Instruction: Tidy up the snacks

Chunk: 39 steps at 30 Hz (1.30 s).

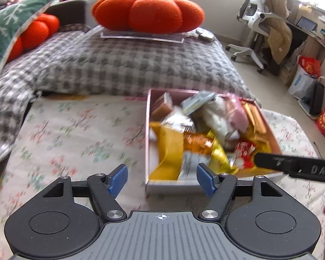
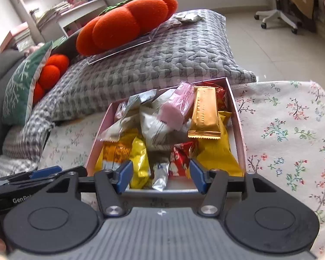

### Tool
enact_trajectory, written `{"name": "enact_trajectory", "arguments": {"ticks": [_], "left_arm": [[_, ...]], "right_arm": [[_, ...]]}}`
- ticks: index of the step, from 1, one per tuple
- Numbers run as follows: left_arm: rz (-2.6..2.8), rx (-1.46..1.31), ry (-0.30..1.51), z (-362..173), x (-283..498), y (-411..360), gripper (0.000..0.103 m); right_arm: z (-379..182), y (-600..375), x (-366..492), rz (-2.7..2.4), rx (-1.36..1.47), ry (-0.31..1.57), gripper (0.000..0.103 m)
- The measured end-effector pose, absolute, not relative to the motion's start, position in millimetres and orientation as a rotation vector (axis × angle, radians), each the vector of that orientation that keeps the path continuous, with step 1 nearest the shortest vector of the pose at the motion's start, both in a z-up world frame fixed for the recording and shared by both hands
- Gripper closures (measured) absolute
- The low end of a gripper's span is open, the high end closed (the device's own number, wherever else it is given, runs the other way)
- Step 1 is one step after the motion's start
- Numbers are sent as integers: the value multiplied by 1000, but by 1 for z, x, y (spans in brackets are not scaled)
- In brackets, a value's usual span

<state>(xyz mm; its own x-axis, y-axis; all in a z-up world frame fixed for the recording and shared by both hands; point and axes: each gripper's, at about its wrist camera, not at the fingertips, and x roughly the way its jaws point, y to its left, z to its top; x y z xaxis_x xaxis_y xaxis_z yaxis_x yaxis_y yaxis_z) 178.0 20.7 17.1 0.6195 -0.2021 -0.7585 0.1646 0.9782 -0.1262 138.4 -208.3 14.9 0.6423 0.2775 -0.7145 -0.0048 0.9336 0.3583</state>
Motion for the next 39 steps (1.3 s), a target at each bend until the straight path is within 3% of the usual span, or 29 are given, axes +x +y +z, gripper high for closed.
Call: {"name": "enact_trajectory", "arguments": {"ticks": [11,16,19,32,39], "left_arm": [[-176,-36,866,18,116,35,19],[-172,-9,854,17,93,33,19],[-190,0,855,15,79,30,13],[-143,59,835,14,78,25,4],[-126,105,787,22,70,20,0]], "right_arm": [[34,-191,68,139,233,824,30],[30,-184,28,147,226,824,26],[25,-178,13,144,188,839,25],[22,-172,7,56,101,839,5],[23,-174,0,7,78,823,1]]}}
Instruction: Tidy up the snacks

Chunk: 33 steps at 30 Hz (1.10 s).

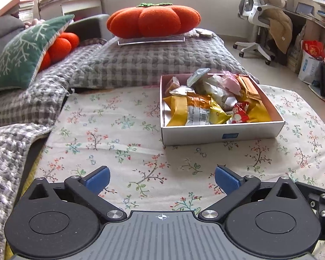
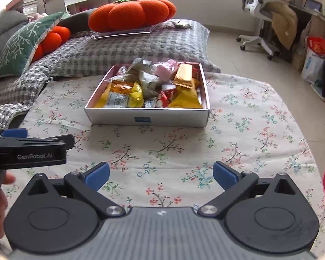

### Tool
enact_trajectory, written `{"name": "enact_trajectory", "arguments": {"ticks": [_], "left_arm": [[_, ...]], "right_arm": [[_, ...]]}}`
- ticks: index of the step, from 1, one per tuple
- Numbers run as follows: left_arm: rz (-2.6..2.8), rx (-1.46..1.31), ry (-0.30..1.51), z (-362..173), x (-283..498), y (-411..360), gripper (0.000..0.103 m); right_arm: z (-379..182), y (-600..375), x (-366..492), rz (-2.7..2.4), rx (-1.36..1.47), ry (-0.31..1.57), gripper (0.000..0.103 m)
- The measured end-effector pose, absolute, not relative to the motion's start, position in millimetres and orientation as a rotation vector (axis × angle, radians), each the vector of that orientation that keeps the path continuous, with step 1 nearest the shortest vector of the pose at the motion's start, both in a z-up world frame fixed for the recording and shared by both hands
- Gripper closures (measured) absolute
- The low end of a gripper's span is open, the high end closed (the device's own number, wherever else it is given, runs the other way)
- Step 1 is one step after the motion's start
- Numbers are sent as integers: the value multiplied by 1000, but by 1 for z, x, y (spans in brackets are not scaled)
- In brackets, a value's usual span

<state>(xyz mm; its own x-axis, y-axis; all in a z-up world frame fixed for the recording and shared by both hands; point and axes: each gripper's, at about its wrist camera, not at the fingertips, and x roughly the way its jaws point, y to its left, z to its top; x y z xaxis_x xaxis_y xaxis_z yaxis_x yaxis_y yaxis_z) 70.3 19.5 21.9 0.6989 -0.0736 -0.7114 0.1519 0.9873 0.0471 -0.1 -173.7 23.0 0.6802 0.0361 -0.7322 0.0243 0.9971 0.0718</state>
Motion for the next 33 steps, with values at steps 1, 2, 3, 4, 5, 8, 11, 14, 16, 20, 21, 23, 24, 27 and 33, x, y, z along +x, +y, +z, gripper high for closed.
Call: {"name": "enact_trajectory", "arguments": {"ticks": [1,2,3,4,5,8,11,14,16,20,21,23,24,27,33], "left_arm": [[-120,95,783,23,70,21,0],[-115,83,777,25,70,22,0],[-112,69,768,27,69,25,0],[-108,59,757,29,67,26,0],[-104,55,749,30,67,27,0],[-96,56,731,32,65,29,0],[-99,61,716,33,63,29,0],[-114,56,710,33,62,29,0],[-135,47,717,32,62,28,0],[-160,43,739,29,62,27,0],[-158,46,740,28,62,26,0],[-155,50,736,28,62,26,0],[-157,51,733,28,61,26,0],[-171,54,726,28,59,25,0],[-175,73,712,28,56,22,0]], "right_arm": [[24,-174,-1,-1,74,815,1],[25,-174,-2,-6,73,805,1],[27,-175,-3,-8,76,793,1],[29,-176,-4,-8,84,777,1],[30,-177,-5,-7,94,762,1],[36,-181,-7,1,124,718,1],[38,-183,-7,3,136,699,0],[38,-182,-6,5,126,703,0],[37,-181,-5,2,120,708,0],[36,-180,-4,7,116,714,0],[36,-179,-5,8,113,714,0],[36,-178,-5,8,109,715,0],[35,-178,-5,7,108,716,0],[35,-178,-4,7,105,720,0],[35,-177,-4,6,102,721,0]]}}
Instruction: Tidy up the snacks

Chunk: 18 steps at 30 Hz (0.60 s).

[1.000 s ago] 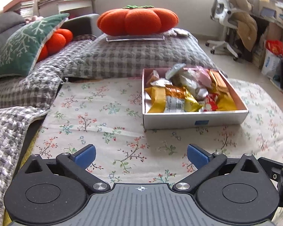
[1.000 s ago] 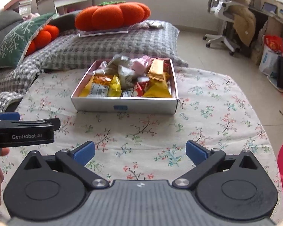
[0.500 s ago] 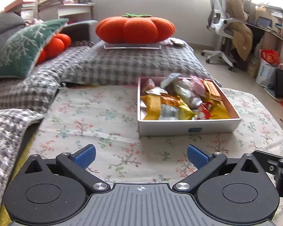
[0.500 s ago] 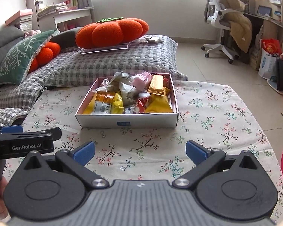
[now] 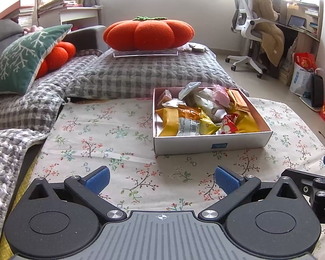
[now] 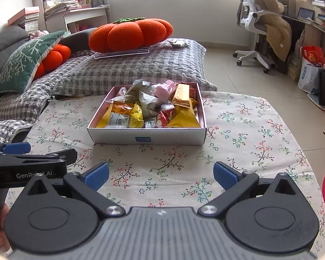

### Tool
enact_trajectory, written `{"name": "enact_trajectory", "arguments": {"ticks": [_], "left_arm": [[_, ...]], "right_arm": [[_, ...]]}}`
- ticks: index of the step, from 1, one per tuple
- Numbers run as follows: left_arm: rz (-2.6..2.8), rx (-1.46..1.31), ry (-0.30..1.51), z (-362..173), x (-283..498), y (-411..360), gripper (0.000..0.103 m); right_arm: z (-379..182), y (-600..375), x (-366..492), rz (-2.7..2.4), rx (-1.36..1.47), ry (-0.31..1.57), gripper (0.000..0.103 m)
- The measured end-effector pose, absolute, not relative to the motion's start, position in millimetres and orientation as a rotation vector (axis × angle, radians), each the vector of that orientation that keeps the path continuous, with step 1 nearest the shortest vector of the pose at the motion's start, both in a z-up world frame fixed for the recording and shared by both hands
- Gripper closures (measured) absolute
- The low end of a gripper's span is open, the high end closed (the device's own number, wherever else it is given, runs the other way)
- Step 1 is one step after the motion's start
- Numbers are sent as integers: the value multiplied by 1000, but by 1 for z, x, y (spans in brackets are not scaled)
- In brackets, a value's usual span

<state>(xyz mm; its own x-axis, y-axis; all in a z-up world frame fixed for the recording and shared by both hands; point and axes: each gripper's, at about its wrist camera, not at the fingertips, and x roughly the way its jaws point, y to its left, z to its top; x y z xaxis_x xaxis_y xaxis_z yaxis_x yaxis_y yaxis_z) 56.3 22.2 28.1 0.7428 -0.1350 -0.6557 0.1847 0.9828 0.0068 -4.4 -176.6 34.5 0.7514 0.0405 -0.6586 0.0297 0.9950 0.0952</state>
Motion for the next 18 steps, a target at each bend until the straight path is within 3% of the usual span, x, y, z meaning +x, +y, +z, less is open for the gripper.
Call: {"name": "enact_trajectory", "arguments": {"ticks": [18], "left_arm": [[-163,90,712,27,55,21,0]], "right_arm": [[33,-175,-4,8,92,731,0]]}}
